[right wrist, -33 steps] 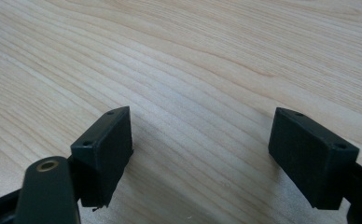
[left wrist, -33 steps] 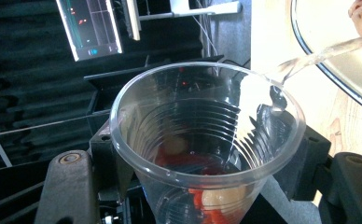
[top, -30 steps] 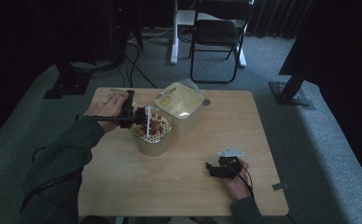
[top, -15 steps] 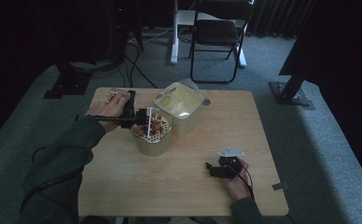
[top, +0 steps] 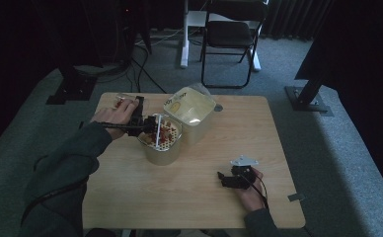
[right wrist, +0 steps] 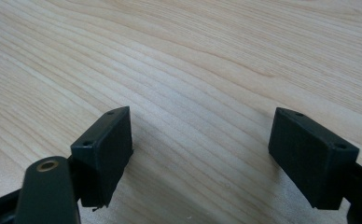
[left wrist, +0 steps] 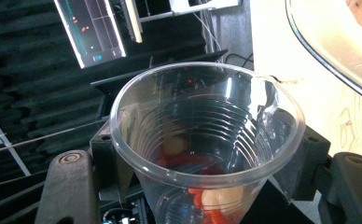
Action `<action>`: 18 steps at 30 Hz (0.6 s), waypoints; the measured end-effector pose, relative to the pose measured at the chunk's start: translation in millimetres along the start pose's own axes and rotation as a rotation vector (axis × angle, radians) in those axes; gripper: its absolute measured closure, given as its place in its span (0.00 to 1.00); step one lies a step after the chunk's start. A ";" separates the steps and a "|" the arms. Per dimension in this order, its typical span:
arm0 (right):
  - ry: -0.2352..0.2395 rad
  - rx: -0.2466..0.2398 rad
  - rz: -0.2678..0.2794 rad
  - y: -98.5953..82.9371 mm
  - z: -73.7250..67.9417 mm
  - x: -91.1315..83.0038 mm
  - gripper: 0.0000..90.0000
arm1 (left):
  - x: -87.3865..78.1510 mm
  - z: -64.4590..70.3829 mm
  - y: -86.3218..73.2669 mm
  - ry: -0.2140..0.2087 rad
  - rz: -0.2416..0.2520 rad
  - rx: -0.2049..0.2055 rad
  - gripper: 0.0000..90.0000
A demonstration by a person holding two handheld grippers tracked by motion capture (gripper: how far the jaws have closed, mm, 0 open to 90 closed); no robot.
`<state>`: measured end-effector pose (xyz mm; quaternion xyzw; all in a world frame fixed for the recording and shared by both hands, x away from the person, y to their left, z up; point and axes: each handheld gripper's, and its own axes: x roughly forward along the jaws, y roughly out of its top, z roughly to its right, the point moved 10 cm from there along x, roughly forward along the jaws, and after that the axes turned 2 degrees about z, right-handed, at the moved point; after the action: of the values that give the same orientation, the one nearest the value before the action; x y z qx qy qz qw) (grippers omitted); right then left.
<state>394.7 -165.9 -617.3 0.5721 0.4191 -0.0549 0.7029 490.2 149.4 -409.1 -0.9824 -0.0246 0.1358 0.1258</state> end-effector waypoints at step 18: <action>0.000 0.000 0.000 0.0 0.0 0.0 0.23 | -0.7 2.9 2.8 0.003 0.002 0.034 0.37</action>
<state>394.7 -165.9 -617.3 0.5720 0.4191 -0.0549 0.7029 488.8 147.3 -412.3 -0.9804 -0.0214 0.1348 0.1422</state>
